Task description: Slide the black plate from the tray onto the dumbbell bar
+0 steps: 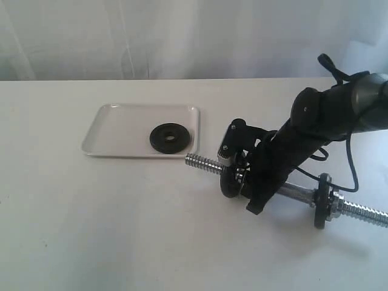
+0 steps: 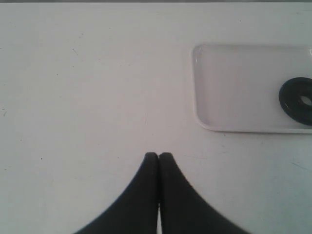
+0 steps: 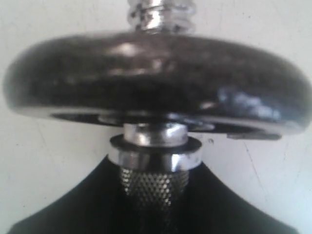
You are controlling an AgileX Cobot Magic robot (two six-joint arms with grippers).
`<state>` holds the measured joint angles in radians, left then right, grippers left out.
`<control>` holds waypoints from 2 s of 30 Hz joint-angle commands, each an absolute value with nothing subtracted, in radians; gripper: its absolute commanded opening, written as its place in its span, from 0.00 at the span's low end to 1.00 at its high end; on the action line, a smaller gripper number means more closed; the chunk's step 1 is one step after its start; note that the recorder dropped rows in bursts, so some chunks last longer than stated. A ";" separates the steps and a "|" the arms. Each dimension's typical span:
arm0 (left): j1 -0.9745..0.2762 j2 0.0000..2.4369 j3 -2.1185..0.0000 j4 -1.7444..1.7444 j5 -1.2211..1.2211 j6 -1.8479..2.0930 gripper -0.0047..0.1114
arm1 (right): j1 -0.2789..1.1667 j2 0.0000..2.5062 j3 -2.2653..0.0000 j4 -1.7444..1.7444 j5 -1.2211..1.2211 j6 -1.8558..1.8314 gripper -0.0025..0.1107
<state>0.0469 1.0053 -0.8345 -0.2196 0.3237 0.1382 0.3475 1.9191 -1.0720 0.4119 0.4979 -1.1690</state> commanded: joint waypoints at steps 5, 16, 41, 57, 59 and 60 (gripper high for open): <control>0.046 1.047 -0.842 -0.225 0.298 0.162 0.04 | 0.351 1.918 -1.069 0.414 0.523 -1.173 0.02; 0.046 1.265 -1.038 -0.397 0.512 0.268 0.04 | 0.351 1.844 -1.069 0.473 0.569 -1.216 0.02; 0.032 1.750 -1.269 -0.966 0.630 0.866 0.51 | 0.340 1.763 -1.069 0.724 0.580 -1.472 0.02; -0.071 1.803 -1.269 -0.952 0.612 0.871 0.63 | 0.338 1.678 -1.069 0.748 0.598 -1.518 0.02; -0.071 1.803 -1.269 -0.949 0.595 0.871 0.63 | 0.338 1.678 -1.069 0.748 0.601 -1.518 0.02; -0.071 1.803 -1.269 -0.954 0.580 0.875 0.63 | 0.338 1.678 -1.069 0.748 0.603 -1.518 0.02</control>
